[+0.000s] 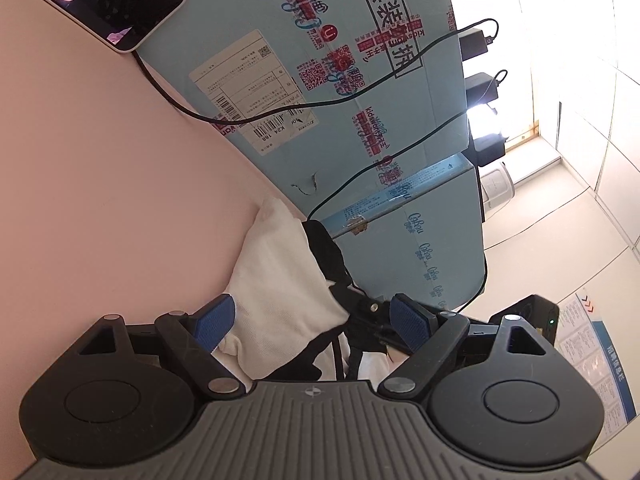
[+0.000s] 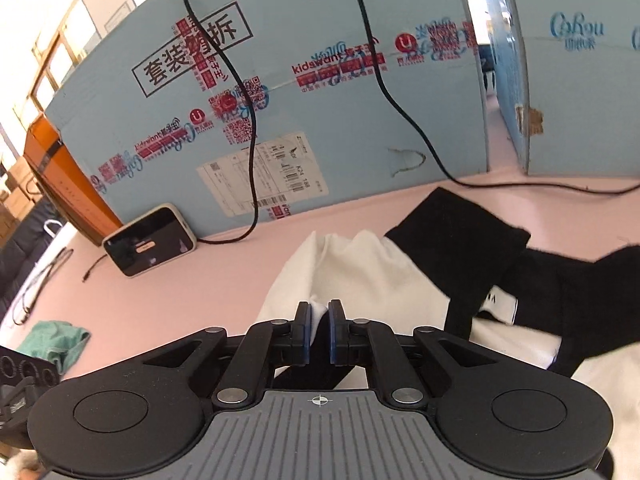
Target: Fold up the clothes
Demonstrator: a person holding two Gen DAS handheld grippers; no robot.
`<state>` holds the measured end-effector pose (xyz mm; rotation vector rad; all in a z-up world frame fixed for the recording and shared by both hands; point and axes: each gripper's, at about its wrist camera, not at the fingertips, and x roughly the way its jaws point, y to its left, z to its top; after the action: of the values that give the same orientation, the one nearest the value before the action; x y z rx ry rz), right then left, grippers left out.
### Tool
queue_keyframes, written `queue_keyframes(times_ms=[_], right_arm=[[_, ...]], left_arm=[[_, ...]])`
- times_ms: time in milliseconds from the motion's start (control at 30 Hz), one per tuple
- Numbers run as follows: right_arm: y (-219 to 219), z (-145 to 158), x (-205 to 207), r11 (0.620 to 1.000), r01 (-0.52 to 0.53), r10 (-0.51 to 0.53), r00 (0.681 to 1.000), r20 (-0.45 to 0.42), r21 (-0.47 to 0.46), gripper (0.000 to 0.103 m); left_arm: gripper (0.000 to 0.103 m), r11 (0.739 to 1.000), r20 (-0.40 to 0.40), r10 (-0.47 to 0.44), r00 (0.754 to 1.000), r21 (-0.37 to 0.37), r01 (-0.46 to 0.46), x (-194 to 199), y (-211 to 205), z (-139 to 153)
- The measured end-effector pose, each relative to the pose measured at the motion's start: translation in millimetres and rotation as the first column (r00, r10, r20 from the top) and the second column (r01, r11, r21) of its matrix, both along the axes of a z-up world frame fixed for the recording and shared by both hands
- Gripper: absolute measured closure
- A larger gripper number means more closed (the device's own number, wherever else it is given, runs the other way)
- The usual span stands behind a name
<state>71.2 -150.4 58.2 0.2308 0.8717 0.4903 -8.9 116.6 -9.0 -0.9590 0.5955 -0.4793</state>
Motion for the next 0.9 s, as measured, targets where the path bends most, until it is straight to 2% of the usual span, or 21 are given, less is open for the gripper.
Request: queue_keyframes(times_ms=[133, 167, 233, 267, 367, 533, 767, 900], right_arm=[[-9.7, -25.8, 1.3, 1.0, 0.02, -0.019, 0.991, -0.134, 0.008, 0.093], [-12.5, -26.3, -0.7, 1.0, 0.026, -0.024, 0.993, -0.12, 0.016, 0.093], [-14.3, -20.9, -2.8, 0.999, 0.049, -0.049, 0.994, -0.1, -0.009, 0.086], [-14.1, -15.5, -4.7, 0.998, 0.055, -0.057, 0.996, -0.066, -0.028, 0.082], [-10.8, 1.4, -11.3, 0.994, 0.077, -0.073, 0.996, 0.058, -0.079, 0.082], [-1.8, 17.4, -16.9, 1.0, 0.025, -0.026, 0.985, 0.172, 0.005, 0.082], [33.5, -6.4, 10.1, 1.0, -0.011, 0.006, 0.987, 0.162, 0.029, 0.082], [46.8, -29.2, 30.5, 0.999, 0.039, -0.036, 0.991, 0.126, -0.015, 0.082]], left_arm=[[0.019, 1.0, 0.003, -0.001, 1.0, -0.007, 0.001, -0.1, 0.9, -0.7], [0.019, 1.0, 0.003, -0.001, 1.0, -0.01, 0.001, 0.0, 1.3, -0.9], [0.019, 1.0, 0.003, -0.002, 1.0, -0.012, 0.002, 0.0, 1.5, -0.8], [0.019, 1.0, 0.002, -0.003, 1.0, -0.011, 0.003, 0.0, 1.4, -0.6], [0.019, 1.0, 0.0, -0.003, 1.0, -0.014, 0.003, -0.1, 1.9, -0.8], [0.019, 0.999, -0.008, 0.011, 1.0, -0.032, -0.011, -2.1, 4.5, -1.0], [0.019, 1.0, -0.019, 0.019, 1.0, 0.023, -0.018, -4.8, 3.0, 2.9], [0.019, 0.999, -0.019, 0.014, 1.0, 0.035, -0.013, -4.4, 2.1, 3.2]])
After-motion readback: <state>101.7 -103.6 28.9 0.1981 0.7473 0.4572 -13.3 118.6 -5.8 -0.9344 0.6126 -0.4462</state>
